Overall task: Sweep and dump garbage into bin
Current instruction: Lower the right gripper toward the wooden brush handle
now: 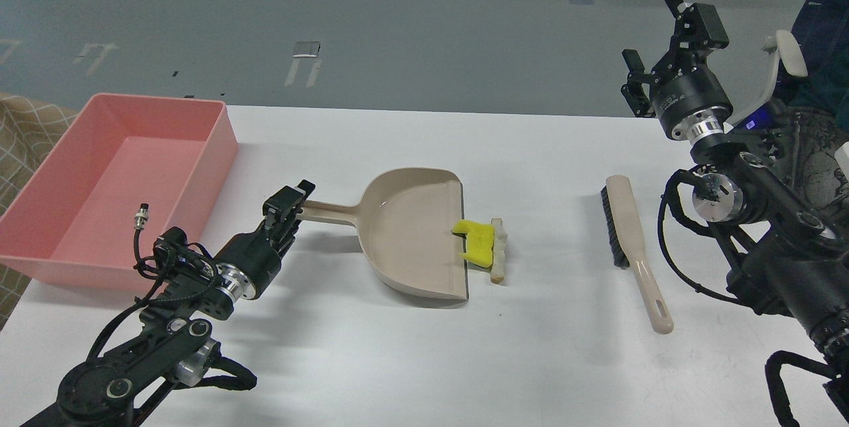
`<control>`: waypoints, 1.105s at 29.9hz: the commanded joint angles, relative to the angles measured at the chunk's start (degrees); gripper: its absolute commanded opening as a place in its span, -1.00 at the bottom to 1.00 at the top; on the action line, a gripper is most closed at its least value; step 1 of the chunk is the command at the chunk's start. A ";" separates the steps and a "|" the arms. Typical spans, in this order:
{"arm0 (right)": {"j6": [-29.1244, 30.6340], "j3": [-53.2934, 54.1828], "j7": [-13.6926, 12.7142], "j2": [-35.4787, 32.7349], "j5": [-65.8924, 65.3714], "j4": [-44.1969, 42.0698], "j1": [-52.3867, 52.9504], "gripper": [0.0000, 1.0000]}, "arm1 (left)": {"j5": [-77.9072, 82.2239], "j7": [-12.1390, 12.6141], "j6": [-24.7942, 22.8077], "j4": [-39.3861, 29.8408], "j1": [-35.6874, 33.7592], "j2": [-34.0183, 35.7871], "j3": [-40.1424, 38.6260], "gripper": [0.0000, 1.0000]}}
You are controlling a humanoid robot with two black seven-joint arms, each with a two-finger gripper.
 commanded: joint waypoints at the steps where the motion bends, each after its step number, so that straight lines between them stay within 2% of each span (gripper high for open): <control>1: 0.00 0.00 -0.09 0.00 -0.01 0.00 0.00 1.00 | 0.08 -0.23 -0.33 0.05 0.17 0.02 0.04 -0.59; 2: 0.00 0.00 -0.09 0.00 -0.01 0.00 -0.09 1.00 | 0.17 -0.24 -0.24 0.05 0.26 0.02 0.04 -0.71; 3: 0.00 0.00 -0.09 0.00 -0.01 0.00 0.00 1.00 | 0.34 -0.15 -0.24 -0.03 0.17 0.02 0.13 -1.00; 12: 0.18 -0.08 -0.53 -0.26 -0.01 0.26 0.09 1.00 | 0.52 -0.15 -0.15 -0.21 -0.18 0.19 0.13 -1.00; 17: 0.62 -3.41 -1.75 -3.95 -0.09 1.93 0.96 1.00 | 0.87 -0.15 -0.06 -0.47 -0.36 0.10 0.04 -1.00; 19: 0.79 -7.01 -2.46 -7.02 -0.09 4.21 1.14 1.00 | 0.96 -0.41 -0.15 -0.47 -0.79 0.37 0.04 -1.00; 26: 0.88 -22.12 -5.09 -24.84 -0.62 19.57 1.23 1.00 | 2.97 -0.94 -0.15 -0.56 -1.94 0.81 0.13 -1.00; 29: 1.06 -26.70 -6.50 -33.54 -0.80 26.34 1.05 1.00 | 4.39 -1.03 -0.24 -0.56 -2.03 0.81 0.13 -1.00; 33: 1.58 -31.19 -7.82 -41.38 -3.25 32.25 0.97 1.00 | 4.48 -1.11 -0.24 -0.65 -1.94 0.72 0.13 -1.00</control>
